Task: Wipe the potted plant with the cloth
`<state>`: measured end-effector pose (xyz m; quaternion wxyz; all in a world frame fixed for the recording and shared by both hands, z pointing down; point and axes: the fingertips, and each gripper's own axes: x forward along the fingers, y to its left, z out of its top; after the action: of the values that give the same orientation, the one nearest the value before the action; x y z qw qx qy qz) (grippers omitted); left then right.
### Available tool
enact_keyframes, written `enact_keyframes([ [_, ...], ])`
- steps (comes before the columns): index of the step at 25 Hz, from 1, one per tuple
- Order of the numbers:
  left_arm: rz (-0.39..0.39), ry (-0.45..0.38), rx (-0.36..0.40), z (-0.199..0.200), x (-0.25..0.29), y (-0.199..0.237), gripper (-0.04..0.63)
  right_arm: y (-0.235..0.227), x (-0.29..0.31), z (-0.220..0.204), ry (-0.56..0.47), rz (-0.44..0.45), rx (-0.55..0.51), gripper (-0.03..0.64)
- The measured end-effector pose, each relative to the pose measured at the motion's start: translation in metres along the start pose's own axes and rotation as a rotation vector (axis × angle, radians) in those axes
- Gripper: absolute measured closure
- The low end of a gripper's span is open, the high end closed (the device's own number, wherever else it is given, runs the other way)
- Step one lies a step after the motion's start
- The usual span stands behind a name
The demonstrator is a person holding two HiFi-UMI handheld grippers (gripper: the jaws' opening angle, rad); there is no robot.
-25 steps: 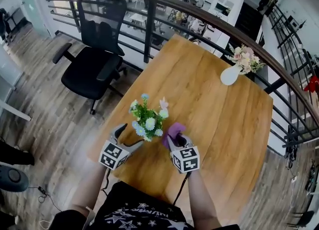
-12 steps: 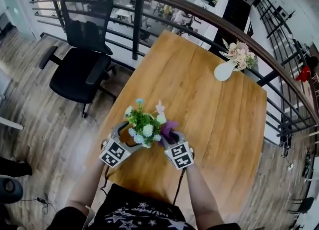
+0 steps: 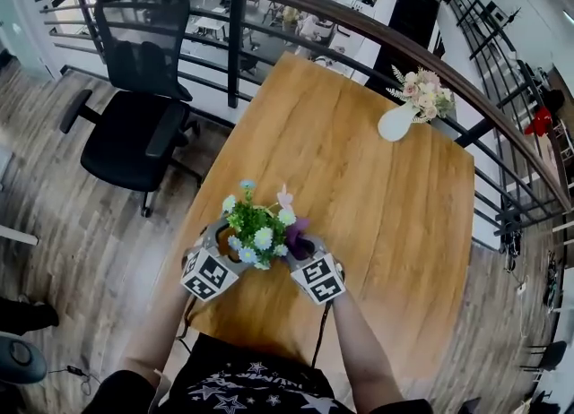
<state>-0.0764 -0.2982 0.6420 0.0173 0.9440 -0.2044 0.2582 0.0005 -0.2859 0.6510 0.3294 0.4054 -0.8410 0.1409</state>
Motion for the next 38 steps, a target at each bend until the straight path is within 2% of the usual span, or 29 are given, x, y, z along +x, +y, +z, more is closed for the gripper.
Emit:
enact_keyframes([
  [10, 0.026, -0.004, -0.022, 0.001, -0.001, 0.002, 0.163, 0.016, -0.001, -0.010, 0.021, 0.037, 0.024, 0.532],
  [16, 0.067, -0.007, -0.050, 0.001, 0.001, -0.002, 0.163, 0.035, -0.006, -0.016, -0.015, 0.090, 0.128, 0.532],
  [21, 0.092, -0.007, -0.064, 0.003, 0.002, -0.004, 0.163, 0.047, -0.008, -0.016, -0.037, 0.112, 0.169, 0.532],
  [28, 0.147, 0.017, -0.106, 0.003, 0.003, -0.004, 0.163, 0.069, -0.006, -0.014, -0.042, 0.159, 0.170, 0.531],
  [33, 0.161, 0.017, -0.180, 0.003, 0.000, -0.007, 0.163, 0.075, -0.007, -0.015, -0.043, 0.165, 0.194, 0.531],
  [38, 0.167, 0.020, -0.169, 0.002, -0.002, -0.009, 0.163, 0.083, -0.009, -0.014, -0.033, 0.196, 0.185, 0.531],
])
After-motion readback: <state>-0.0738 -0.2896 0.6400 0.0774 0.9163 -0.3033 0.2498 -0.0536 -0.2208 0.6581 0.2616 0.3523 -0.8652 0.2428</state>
